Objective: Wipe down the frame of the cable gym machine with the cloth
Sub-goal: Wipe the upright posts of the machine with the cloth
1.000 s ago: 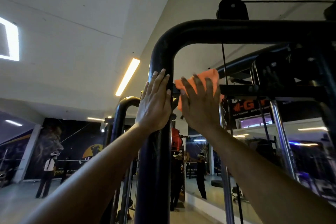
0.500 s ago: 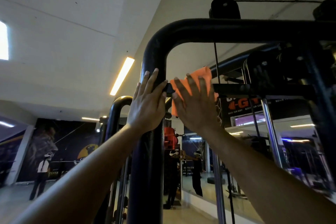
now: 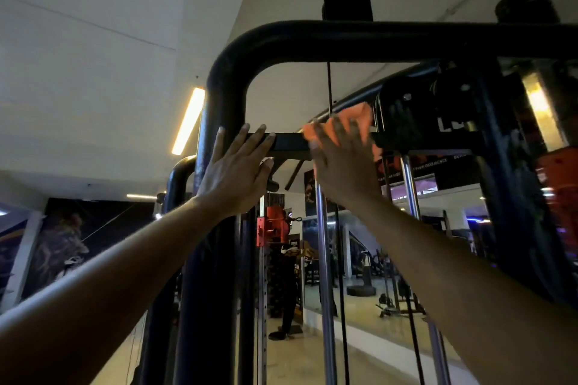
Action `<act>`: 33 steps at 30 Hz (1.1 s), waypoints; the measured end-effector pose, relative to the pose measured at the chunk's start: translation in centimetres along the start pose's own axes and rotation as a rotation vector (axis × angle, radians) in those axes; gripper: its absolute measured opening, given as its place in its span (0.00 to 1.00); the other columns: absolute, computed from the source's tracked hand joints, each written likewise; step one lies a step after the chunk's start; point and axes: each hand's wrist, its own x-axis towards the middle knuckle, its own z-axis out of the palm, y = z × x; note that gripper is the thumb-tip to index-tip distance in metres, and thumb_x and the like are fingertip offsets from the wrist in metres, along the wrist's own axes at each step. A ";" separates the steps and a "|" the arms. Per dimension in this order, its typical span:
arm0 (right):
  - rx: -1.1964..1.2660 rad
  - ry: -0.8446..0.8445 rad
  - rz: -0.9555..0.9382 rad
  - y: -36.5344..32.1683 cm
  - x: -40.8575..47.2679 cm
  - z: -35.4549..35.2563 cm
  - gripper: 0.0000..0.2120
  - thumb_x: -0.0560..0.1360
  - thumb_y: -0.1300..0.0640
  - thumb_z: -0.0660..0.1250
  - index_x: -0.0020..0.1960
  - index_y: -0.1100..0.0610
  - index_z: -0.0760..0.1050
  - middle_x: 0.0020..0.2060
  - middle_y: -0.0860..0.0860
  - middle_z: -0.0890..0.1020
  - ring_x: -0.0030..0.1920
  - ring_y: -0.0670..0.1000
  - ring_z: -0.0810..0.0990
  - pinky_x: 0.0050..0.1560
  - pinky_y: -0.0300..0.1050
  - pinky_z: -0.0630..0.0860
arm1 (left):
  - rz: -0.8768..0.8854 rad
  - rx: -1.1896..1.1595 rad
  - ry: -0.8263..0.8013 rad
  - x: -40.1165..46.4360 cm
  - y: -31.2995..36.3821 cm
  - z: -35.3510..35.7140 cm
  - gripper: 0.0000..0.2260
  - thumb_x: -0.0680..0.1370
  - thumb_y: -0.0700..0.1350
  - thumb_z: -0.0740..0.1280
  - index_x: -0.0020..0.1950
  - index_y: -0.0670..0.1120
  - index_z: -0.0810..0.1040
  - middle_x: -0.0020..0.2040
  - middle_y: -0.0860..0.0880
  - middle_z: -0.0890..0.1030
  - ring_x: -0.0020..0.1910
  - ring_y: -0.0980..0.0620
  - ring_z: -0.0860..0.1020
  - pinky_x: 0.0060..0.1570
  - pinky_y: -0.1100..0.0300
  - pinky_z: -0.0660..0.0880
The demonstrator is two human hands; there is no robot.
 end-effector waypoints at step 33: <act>-0.058 -0.010 -0.080 17.8 1.2 -4.1 0.31 0.89 0.39 0.42 0.89 0.46 0.42 0.88 0.54 0.40 0.87 0.58 0.34 0.85 0.66 0.36 | 0.001 -0.355 -0.052 10.3 19.3 3.4 0.30 0.85 0.59 0.47 0.85 0.51 0.63 0.85 0.48 0.65 0.87 0.47 0.54 0.84 0.38 0.40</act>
